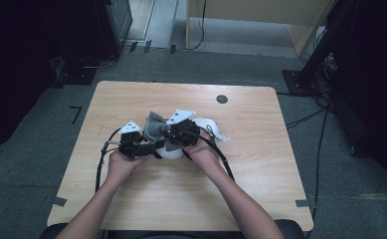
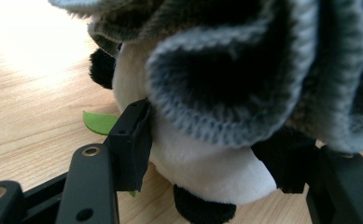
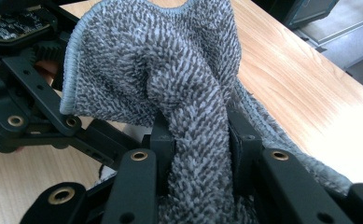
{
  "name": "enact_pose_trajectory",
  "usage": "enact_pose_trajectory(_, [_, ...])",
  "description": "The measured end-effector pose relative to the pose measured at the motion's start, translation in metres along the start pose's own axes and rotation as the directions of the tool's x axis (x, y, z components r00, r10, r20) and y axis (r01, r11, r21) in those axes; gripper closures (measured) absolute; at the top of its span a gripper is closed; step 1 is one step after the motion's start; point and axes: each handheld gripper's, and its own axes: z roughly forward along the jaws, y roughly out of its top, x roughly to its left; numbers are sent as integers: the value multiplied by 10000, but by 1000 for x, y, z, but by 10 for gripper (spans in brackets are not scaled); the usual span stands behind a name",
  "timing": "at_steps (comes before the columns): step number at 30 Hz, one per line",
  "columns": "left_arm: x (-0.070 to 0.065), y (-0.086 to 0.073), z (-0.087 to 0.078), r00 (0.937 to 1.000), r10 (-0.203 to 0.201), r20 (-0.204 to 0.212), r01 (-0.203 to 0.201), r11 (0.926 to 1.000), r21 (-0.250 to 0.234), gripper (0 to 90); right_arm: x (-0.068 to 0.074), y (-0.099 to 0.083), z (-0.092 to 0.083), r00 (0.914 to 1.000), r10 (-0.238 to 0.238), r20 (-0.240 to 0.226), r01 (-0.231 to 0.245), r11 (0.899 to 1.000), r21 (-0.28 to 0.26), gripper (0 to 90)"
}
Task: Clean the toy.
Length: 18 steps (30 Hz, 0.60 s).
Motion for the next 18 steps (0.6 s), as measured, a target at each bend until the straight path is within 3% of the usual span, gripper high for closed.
enact_pose_trajectory(4, [-1,0,2,9996,298,25,-297,9996,-30,406,-5,-1,-3,10000,-20,77,19,9999,122,692])
enact_pose_trajectory(13, [0,3,5,9981,592,-191,-577,9958,715,414,-25,-13,-20,9979,463,463,-477,9984,298,691])
enact_pose_trajectory(14, [0,2,6,9966,741,-369,-699,9920,1049,425,-28,-15,-24,9967,554,597,-571,9980,273,692])
enact_pose_trajectory(15, [-1,0,10,9894,1160,-871,-995,9797,1742,461,-32,-18,-27,9949,612,805,-639,9975,308,691])
enact_pose_trajectory(16, [-1,-2,15,9773,1716,-1246,-1346,9560,2609,513,-35,-20,-31,9914,620,1150,-664,9972,348,691])
enact_pose_trajectory(17, [1,-5,18,9791,1741,-1053,-1369,9465,2921,503,-39,-22,-35,9874,651,1443,-717,9966,408,693])
enact_pose_trajectory(18, [3,-5,19,9870,1374,-832,-1096,9548,2765,488,-45,-26,-40,9868,933,1322,-985,9946,336,695])
